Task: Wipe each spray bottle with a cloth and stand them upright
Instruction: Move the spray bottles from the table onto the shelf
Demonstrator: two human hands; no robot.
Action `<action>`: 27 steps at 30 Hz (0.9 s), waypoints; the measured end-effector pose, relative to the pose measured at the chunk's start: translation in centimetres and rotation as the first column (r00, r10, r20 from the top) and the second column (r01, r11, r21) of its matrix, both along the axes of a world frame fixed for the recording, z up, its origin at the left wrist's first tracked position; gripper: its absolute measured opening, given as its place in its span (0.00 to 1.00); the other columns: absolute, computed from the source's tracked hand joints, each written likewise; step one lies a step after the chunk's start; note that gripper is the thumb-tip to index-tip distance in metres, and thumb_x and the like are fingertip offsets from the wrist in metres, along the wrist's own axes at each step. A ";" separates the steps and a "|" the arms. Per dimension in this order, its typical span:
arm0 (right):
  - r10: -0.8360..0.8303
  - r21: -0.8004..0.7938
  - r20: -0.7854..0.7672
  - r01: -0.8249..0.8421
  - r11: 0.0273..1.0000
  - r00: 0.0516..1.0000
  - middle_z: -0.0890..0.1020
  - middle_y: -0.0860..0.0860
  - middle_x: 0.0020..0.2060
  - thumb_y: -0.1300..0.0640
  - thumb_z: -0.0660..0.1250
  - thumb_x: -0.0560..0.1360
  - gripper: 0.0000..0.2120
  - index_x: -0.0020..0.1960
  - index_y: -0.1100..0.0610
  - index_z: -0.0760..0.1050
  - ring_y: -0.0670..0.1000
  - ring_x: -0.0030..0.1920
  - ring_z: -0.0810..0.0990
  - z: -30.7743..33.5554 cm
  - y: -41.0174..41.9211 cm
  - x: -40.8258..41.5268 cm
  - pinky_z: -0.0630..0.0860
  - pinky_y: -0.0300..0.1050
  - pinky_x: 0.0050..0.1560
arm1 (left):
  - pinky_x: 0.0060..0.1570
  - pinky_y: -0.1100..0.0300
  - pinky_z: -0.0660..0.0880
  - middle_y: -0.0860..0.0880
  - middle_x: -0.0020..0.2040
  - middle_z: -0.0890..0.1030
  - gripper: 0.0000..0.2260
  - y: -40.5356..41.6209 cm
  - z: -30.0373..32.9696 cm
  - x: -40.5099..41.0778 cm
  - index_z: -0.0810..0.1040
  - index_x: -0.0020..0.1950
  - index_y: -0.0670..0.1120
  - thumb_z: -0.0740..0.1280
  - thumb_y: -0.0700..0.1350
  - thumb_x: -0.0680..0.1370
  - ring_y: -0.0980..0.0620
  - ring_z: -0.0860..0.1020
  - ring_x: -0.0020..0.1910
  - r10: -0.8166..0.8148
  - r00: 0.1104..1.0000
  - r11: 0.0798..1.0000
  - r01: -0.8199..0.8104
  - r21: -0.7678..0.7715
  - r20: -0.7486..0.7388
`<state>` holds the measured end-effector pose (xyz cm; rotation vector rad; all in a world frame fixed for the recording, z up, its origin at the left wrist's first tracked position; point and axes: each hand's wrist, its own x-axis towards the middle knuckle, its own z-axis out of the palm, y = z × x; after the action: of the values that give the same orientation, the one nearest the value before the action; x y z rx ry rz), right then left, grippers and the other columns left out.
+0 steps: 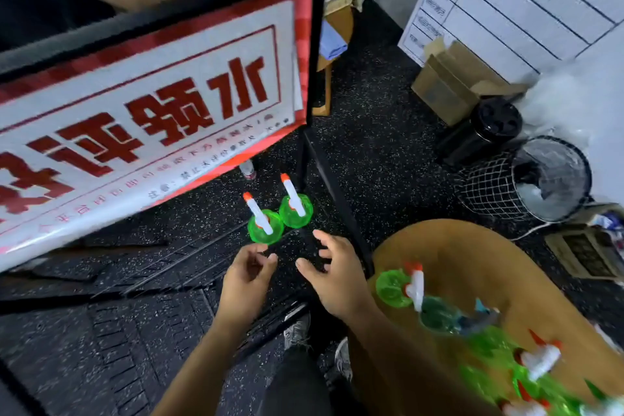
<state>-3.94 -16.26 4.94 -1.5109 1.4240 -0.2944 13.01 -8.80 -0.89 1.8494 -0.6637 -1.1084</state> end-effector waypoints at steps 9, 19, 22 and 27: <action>-0.109 -0.081 0.008 0.109 0.991 0.994 0.74 0.44 0.64 0.48 0.75 0.77 0.27 0.74 0.48 0.73 0.33 0.58 0.74 1.0 4.9 -11.3 0.71 0.27 0.58 | 0.56 0.63 0.76 0.56 0.38 0.80 0.06 0.3 2.8 -9.9 0.80 0.56 0.48 0.72 0.40 0.81 0.58 0.80 0.44 -0.255 0.966 0.964 0.257 -0.074 0.031; -0.436 -0.049 -0.062 0.433 0.900 0.898 0.77 0.44 0.62 0.48 0.76 0.76 0.24 0.70 0.47 0.76 0.39 0.58 0.79 -0.8 8.4 -24.1 0.75 0.36 0.60 | 0.53 0.57 0.80 0.59 0.48 0.85 0.07 -2.0 2.9 -19.8 0.80 0.56 0.59 0.72 0.47 0.82 0.60 0.83 0.50 -0.484 0.875 0.875 0.484 0.027 0.016; -0.526 -0.045 -0.096 0.525 0.850 0.845 0.76 0.45 0.61 0.49 0.76 0.77 0.26 0.73 0.50 0.74 0.39 0.58 0.77 -1.9 8.8 -26.6 0.72 0.31 0.57 | 0.55 0.48 0.82 0.55 0.54 0.85 0.12 -2.6 2.4 -21.5 0.79 0.63 0.55 0.71 0.53 0.80 0.53 0.84 0.54 -0.506 0.863 0.861 0.505 0.063 -0.002; -0.604 0.034 -0.173 0.618 0.786 0.778 0.72 0.51 0.69 0.47 0.72 0.79 0.30 0.77 0.54 0.69 0.51 0.69 0.73 -3.7 8.1 -28.9 0.71 0.47 0.69 | 0.45 0.62 0.77 0.51 0.56 0.82 0.15 -3.8 0.8 -23.2 0.76 0.68 0.50 0.69 0.51 0.83 0.51 0.81 0.53 -0.522 0.851 0.849 0.512 0.131 0.056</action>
<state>-32.88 -8.12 1.23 -0.9667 2.0128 -0.5088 -10.24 -12.61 -0.11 1.8723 -1.2299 -1.4334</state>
